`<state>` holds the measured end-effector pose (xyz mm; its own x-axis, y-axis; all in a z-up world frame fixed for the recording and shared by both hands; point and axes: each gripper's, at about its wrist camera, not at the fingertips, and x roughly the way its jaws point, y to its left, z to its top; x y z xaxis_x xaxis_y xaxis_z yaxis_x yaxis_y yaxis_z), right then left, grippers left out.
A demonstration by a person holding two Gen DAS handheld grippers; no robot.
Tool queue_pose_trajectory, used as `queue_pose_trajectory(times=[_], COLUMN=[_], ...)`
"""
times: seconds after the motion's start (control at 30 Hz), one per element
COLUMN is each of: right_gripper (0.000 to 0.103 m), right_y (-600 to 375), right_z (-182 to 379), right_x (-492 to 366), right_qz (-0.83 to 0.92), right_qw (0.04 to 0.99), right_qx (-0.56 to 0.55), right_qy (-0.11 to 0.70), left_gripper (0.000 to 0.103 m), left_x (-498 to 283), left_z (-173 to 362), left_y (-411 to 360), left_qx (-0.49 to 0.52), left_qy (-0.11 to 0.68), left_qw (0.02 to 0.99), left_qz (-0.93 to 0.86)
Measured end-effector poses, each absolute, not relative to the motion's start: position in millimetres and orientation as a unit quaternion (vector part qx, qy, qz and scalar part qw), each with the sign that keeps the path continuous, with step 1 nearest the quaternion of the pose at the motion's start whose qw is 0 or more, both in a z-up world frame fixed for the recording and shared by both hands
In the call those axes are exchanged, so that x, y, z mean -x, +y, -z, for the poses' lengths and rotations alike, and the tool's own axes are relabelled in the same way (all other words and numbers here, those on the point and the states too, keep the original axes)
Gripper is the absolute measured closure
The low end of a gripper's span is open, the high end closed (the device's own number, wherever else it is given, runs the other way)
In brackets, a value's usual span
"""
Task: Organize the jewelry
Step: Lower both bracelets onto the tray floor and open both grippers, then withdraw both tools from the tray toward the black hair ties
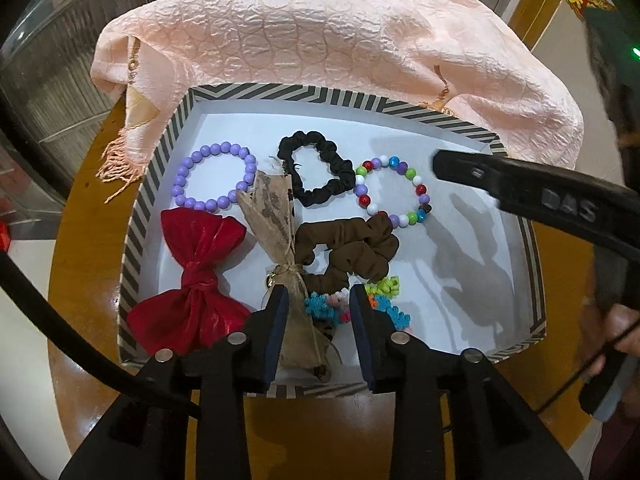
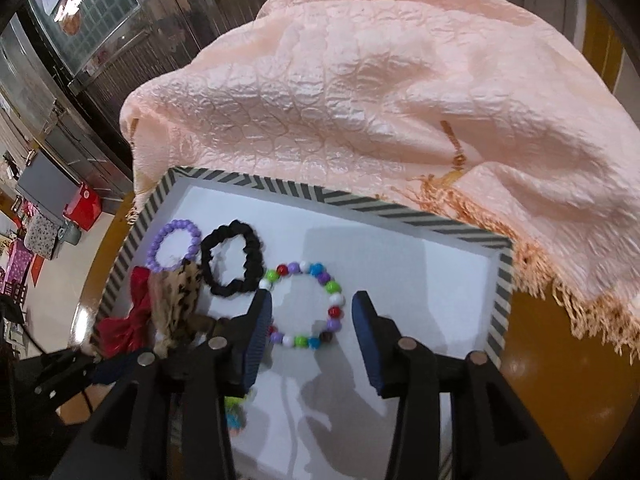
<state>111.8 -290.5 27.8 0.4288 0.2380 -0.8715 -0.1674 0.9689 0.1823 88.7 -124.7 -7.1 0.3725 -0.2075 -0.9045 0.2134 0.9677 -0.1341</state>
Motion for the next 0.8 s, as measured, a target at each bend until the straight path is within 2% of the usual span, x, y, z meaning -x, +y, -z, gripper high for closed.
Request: queue_pose_trajectory(times=[0.13,0.2,0.8], right_gripper=[0.054,0.047,0.045], right_y=[-300,-303,-328], right_z=[-47,-53,-70], right_x=[-87,-74,61], right_qz=[-0.114,-0.110,-0.050], right_qw=[0.853,0.857,0.868], right_qx=[-0.033,-0.035,-0.070], right_qy=[0.508,0.502,0.489], left_gripper=[0.082,0.082,0.082], left_x=[-82,-74,-8], left_z=[-1,-7,-34], left_y=[-120,-119,-138], left_qx=[0.003,-0.001,-0.047], left_qy=[0.542,0.536,0.501], left_qw=[0.831,0.835,0.847], left_qz=[0.125,0.125,0.173])
